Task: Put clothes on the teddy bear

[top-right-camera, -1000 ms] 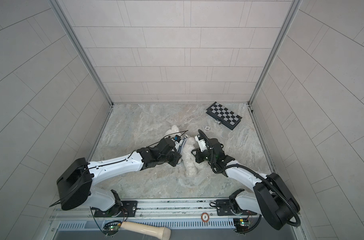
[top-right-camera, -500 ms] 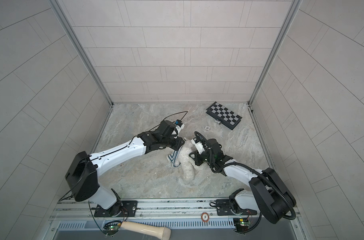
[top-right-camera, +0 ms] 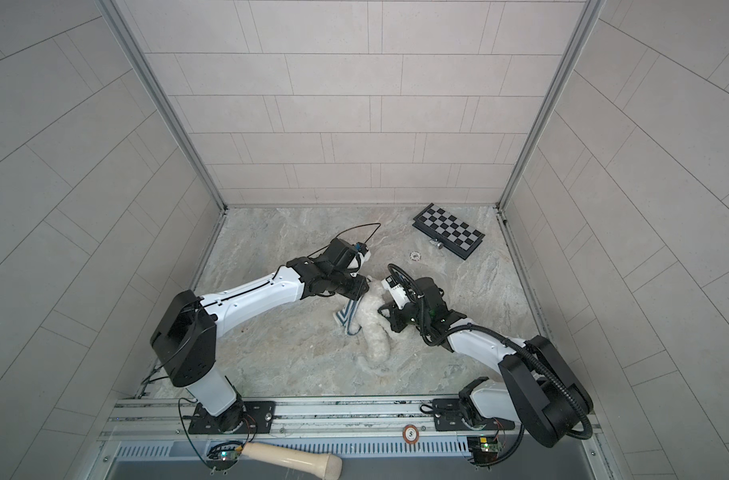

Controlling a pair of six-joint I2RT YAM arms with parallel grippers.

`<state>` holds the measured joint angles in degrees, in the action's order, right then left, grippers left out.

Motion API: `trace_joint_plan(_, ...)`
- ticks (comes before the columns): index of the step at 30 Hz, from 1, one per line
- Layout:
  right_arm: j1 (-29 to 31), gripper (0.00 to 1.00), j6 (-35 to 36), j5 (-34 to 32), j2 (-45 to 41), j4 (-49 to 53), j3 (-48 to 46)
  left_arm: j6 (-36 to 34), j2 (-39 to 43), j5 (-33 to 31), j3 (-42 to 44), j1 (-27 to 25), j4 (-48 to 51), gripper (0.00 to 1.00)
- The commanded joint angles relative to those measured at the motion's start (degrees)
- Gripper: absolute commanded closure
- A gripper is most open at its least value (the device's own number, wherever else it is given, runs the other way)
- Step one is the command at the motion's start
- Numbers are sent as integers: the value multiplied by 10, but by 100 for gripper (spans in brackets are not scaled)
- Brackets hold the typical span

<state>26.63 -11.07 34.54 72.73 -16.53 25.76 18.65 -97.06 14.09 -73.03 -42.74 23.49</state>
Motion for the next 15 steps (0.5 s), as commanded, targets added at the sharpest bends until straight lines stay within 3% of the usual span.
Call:
trace_joint_plan(1,3,100,24,14,-15,-29,4,4,8,14,-8,9,0,71)
trace_joint_plan(9,4,100,31,9,-17,-23,10,-2,-18,37,-26,7,14,83)
trace_joint_plan(15,4,100,41,7,-18,-11,16,11,-1,62,-7,7,7,77)
